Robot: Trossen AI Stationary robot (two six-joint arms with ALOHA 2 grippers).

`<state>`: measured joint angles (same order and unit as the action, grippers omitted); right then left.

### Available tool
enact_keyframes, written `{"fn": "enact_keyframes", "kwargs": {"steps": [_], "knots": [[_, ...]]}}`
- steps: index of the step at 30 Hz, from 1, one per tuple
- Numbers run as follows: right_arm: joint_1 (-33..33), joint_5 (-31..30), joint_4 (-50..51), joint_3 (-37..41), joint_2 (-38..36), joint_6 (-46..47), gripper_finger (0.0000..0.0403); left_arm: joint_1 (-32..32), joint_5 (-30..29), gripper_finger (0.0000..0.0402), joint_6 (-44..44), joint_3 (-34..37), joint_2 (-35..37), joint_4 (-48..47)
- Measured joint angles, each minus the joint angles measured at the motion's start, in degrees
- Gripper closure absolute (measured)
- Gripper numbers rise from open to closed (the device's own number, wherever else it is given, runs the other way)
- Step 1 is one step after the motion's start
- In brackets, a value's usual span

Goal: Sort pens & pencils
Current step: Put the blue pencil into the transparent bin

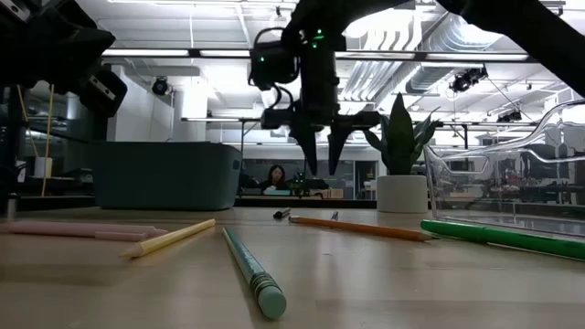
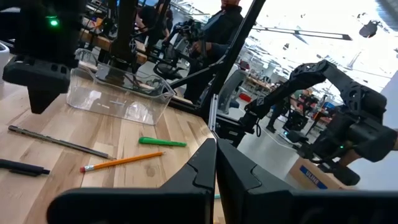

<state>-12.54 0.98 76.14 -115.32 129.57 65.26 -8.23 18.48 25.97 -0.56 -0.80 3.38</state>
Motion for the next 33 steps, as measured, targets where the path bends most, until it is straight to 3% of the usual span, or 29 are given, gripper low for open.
{"fn": "enact_keyframes", "kwargs": {"steps": [12,20,26,33], "knots": [[1.5,-1.8,0.5,0.0,-1.7,0.0,0.0288,0.0,1.6,0.0401,0.2,0.0,0.0,0.2],[6.8,-5.6,-4.4,0.0,-11.8,-0.4,0.0288,0.0,1.6,0.0401,0.0,0.0,0.0,0.2],[12.3,-15.5,-6.8,0.0,-22.8,2.9,0.0288,0.0,1.6,0.0401,0.0,0.0,0.0,0.2],[20.6,-26.8,6.2,-0.1,-28.0,15.6,0.0288,0.0,1.5,0.0401,-0.3,0.0,-0.2,0.2]]}}
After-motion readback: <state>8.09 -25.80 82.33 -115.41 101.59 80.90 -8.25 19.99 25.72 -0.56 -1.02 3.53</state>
